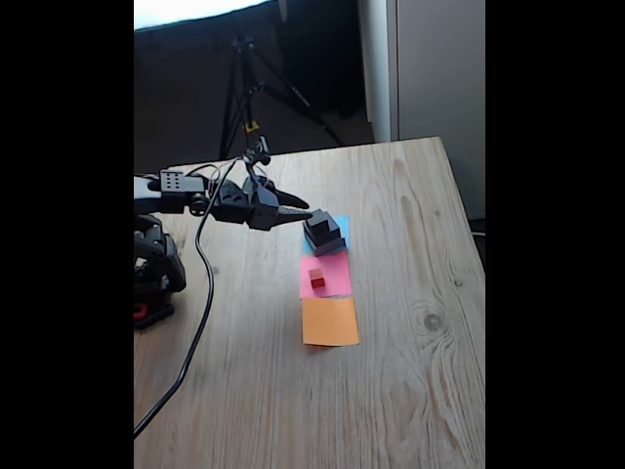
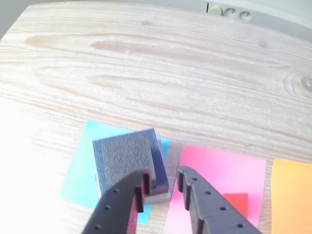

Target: Tower of hanoi

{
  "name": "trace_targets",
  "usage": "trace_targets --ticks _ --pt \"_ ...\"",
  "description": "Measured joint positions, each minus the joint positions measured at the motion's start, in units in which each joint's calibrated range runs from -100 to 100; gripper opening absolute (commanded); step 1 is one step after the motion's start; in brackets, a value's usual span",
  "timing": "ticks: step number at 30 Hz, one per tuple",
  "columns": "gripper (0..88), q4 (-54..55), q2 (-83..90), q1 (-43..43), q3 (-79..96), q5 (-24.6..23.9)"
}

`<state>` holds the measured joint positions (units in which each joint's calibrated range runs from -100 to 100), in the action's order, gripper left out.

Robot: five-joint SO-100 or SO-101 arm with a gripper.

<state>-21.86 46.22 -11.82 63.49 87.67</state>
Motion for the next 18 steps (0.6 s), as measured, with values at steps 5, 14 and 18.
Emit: trace_targets --ticks 5,14,18 --pt "0.8 -23.94 2.82 2.27 -15.30 1.04" --pt "0.8 -55.40 1.62 9.91 -49.28 0.52" --pt "2.5 -60.37 0.51 14.97 -57.28 1.39"
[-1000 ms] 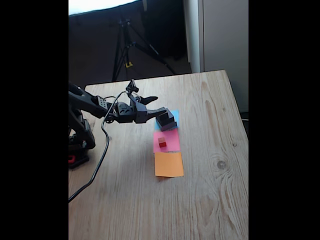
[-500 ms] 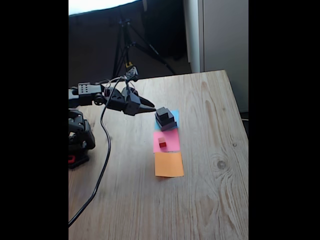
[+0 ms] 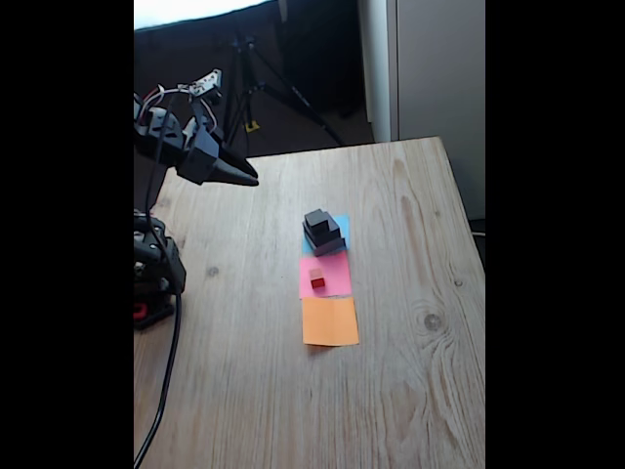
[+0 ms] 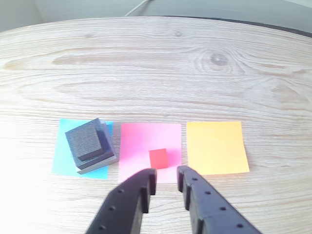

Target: Tower of hanoi

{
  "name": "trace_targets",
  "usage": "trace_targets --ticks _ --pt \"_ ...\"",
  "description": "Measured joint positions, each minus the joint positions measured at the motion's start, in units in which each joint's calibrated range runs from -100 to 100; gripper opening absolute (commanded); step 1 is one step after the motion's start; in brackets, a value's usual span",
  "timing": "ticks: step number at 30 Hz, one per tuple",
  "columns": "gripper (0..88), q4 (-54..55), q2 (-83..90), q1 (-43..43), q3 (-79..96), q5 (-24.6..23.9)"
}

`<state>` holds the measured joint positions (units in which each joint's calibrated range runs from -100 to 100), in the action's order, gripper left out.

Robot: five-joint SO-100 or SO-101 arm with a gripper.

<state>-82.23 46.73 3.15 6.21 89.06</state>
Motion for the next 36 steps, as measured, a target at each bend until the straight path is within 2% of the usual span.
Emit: trace_targets --ticks 5,7,10,15,20,23,27,36 --pt "10.3 -0.80 0.77 5.68 2.52 3.82" --pt "19.0 -0.32 1.97 6.30 6.61 4.69" --pt "24.8 2.40 3.85 8.05 13.91 5.90" --pt "27.4 10.65 5.13 7.74 25.81 6.77" --pt "28.7 26.18 5.13 8.05 41.03 6.77" --pt "27.9 39.07 5.13 8.16 52.15 6.94" --pt "27.5 57.25 5.04 8.16 65.71 9.55" --pt "28.2 85.35 -3.93 9.50 79.44 10.24"
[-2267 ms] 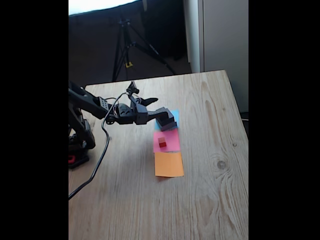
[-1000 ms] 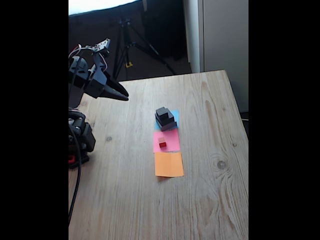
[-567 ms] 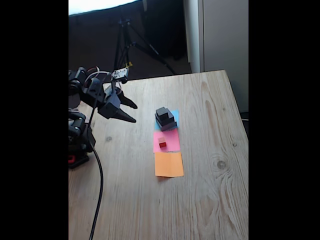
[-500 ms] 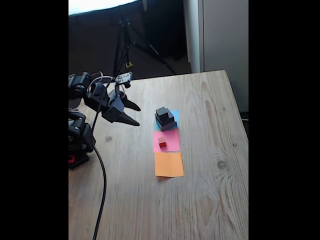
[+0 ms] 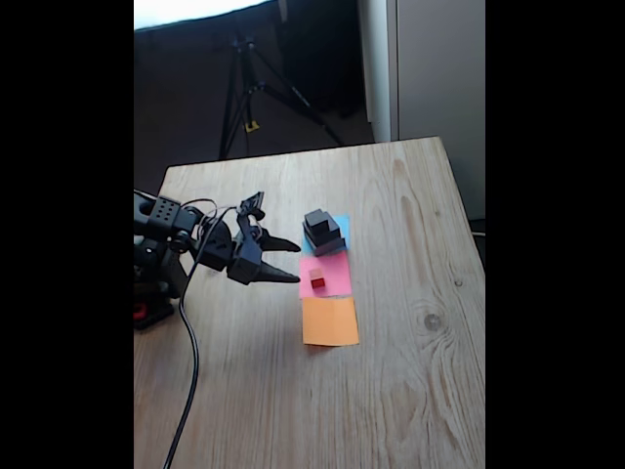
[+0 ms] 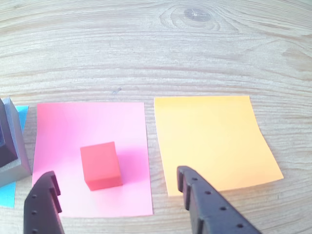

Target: Tower of hanoi

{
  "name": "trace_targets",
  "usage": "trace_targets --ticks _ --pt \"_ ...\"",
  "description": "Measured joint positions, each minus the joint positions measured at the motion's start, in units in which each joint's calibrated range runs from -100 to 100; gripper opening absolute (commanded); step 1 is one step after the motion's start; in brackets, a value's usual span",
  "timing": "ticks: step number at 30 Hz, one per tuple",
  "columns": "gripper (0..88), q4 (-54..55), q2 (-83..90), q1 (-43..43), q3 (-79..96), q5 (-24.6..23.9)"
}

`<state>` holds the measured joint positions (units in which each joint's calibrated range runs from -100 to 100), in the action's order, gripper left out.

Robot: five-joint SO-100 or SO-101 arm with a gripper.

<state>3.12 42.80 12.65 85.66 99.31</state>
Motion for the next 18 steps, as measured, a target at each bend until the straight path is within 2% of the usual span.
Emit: trace_targets --ticks 8,18 --pt "30.0 21.62 -14.71 -0.21 3.13 0.00" --pt "30.7 38.11 -30.10 -1.65 3.04 0.00"
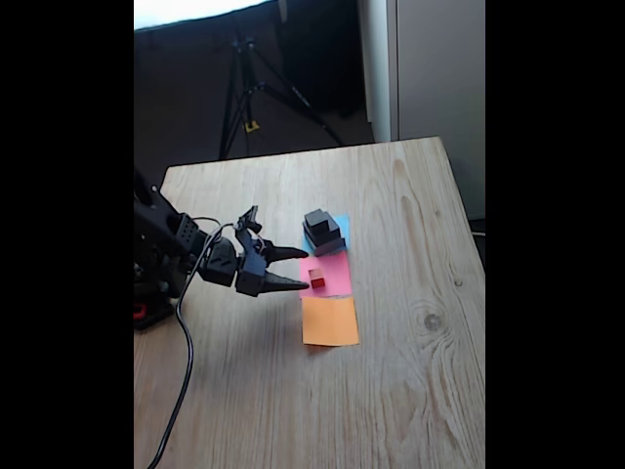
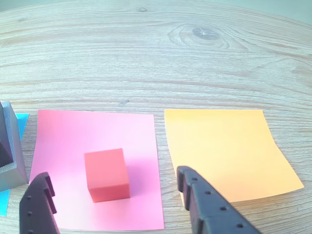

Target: Tower of hanoi

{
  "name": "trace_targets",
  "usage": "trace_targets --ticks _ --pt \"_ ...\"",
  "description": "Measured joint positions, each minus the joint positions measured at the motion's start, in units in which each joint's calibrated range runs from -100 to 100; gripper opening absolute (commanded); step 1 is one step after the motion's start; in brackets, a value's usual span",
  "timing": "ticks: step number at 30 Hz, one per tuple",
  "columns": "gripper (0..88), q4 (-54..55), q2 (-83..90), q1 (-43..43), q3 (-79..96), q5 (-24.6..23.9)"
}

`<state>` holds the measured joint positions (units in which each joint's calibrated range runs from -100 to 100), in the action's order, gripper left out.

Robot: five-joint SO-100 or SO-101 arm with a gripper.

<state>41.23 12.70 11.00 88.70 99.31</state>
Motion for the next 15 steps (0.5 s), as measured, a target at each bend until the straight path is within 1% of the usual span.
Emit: trace_targets --ticks 7,15 --pt "31.1 8.97 -10.26 -1.14 -0.61 0.00" --pt "31.5 14.49 -19.41 -1.55 -4.78 0.00"
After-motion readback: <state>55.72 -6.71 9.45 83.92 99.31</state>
